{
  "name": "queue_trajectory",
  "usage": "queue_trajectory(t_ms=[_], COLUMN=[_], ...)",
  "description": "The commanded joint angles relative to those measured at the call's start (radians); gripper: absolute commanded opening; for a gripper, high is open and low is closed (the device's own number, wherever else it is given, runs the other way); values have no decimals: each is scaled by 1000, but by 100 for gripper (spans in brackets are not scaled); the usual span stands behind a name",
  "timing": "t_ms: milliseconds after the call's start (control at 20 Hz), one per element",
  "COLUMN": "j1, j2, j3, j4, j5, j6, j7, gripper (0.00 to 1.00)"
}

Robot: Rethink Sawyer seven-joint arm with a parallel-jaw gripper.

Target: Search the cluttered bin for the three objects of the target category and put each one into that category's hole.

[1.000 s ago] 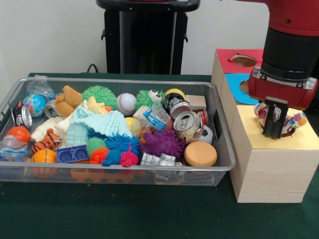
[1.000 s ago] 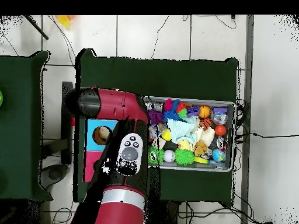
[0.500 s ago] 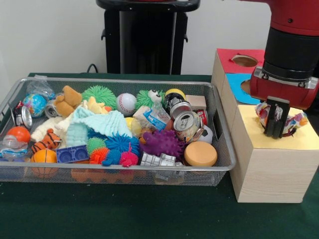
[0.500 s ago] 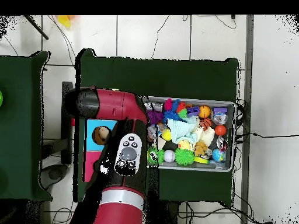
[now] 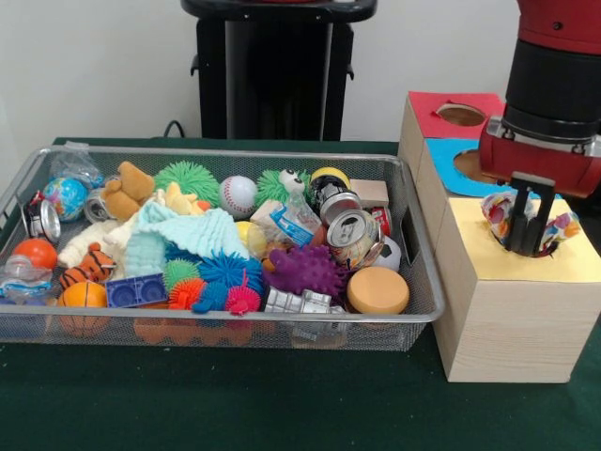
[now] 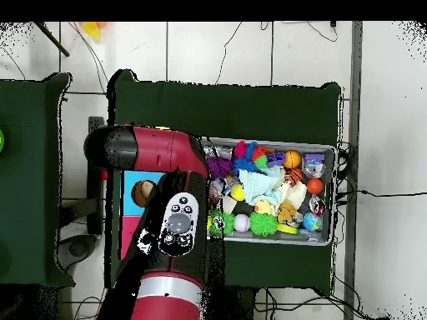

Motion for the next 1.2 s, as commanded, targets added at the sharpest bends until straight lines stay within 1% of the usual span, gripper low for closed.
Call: queue_trajectory(t_ms=[50,450,600,750,1050,1200], j1=[-6,-5,-3,-6,-11,-15], j2=[-51,-98,-119,-125,-107,-97], j3=[40,16,18,30,42,53], j4=[51,37,57,80,89,102], j5=[-24,-37,-35,-35,-40,-38], j6=[108,169,176,160,122,88], j7=[84,78,80,76,79,80], gripper=[0,0,0,0,0,0])
